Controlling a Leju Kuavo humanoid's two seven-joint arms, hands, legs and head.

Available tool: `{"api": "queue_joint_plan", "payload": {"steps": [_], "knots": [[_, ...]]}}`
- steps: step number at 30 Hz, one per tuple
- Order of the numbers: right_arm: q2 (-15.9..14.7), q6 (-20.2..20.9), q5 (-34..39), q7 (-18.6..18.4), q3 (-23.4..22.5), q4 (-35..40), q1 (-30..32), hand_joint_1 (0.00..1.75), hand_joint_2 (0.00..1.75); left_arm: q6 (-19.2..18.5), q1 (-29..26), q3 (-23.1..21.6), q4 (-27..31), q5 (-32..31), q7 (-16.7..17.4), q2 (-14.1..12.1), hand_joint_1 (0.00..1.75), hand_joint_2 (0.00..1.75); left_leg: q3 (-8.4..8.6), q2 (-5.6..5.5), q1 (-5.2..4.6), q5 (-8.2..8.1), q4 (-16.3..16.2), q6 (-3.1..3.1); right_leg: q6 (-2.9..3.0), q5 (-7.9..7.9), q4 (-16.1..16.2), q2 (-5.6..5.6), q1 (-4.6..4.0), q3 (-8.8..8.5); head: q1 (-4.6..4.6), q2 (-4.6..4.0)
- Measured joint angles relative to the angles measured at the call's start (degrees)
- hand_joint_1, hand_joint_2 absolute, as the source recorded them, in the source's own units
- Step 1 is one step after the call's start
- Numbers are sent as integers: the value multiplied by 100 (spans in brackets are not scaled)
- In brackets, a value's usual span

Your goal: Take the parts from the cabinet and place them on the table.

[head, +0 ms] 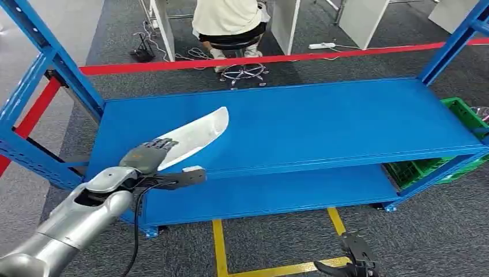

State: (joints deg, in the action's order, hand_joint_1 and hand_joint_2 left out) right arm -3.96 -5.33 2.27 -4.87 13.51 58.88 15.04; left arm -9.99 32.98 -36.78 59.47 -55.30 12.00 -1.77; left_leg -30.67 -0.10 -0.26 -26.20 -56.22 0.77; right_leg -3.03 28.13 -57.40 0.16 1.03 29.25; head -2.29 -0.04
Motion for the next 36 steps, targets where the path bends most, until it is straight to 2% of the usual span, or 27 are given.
{"api": "queue_joint_plan", "payload": {"steps": [11, 19, 25, 26, 27, 28, 29, 30, 32, 36], "knots": [[-81, 50, 0, 37, 153, -2, -2, 0, 175, -15, 45, 24, -70, 133, -332, 46, 0, 175, 0, 0, -1, 0, 0, 0, 0, 0, 0, 0, 1, 0, -2, 0], [-107, 59, 2, 55, 207, -2, -6, 0, 175, 9, 77, 22, -120, 88, -339, 50, 0, 175, 0, 0, -1, 0, 0, 0, 0, 0, 0, 0, 1, 0, 0, 0], [-109, 20, 33, 48, 236, -2, 4, 0, 175, 61, 83, 22, -151, -138, -183, 52, 0, 175, 0, 0, -1, 0, 0, 0, 0, 0, 0, 0, 1, 1, 0, 0], [-109, 6, 39, 48, 247, -2, 6, 0, 175, 83, 86, 22, -162, -173, -173, 50, 5, 175, 0, 0, -1, 0, 0, 0, 0, 0, 0, 0, 1, 1, -2, 0], [-111, -4, 48, 46, 265, -2, 9, 0, 175, 105, 93, 24, -175, -206, -162, 50, 30, 175, 0, 0, -1, 0, 0, 0, 0, 0, 0, 0, 1, 1, 0, 0], [-116, -11, 52, 46, 280, -2, 12, 0, 175, 114, 101, 26, -192, -236, -151, 50, 72, 175, 0, 0, -1, 0, 0, 0, 0, 0, 0, 0, 1, 1, 0, 0], [-118, -17, 55, 46, 293, -2, 18, 0, 175, 124, 108, 26, -212, -256, -144, 50, 143, 175, 0, 0, -1, 0, 0, 0, 0, 0, 0, 0, 1, 1, -2, 0], [-120, -22, 57, 44, 308, -2, 24, 0, 175, 127, 112, 28, -225, -275, -142, 50, 159, 175, 0, 0, -1, 0, 0, 0, 0, 0, 0, 0, 1, 1, 0, 0], [-122, -33, 70, 44, 323, -2, 34, 0, 175, 129, 115, 28, -258, -313, -144, 52, 171, 175, 0, 0, -1, 0, 0, 0, 0, 0, 0, 0, 1, 1, 0, 0], [-125, -35, 85, 44, 341, -2, 56, 0, 175, 140, 138, 28, -339, -361, -149, 55, 175, 175, 0, 0, -1, 0, 0, 0, 0, 0, 0, 0, 1, 1, -2, 0]]}}
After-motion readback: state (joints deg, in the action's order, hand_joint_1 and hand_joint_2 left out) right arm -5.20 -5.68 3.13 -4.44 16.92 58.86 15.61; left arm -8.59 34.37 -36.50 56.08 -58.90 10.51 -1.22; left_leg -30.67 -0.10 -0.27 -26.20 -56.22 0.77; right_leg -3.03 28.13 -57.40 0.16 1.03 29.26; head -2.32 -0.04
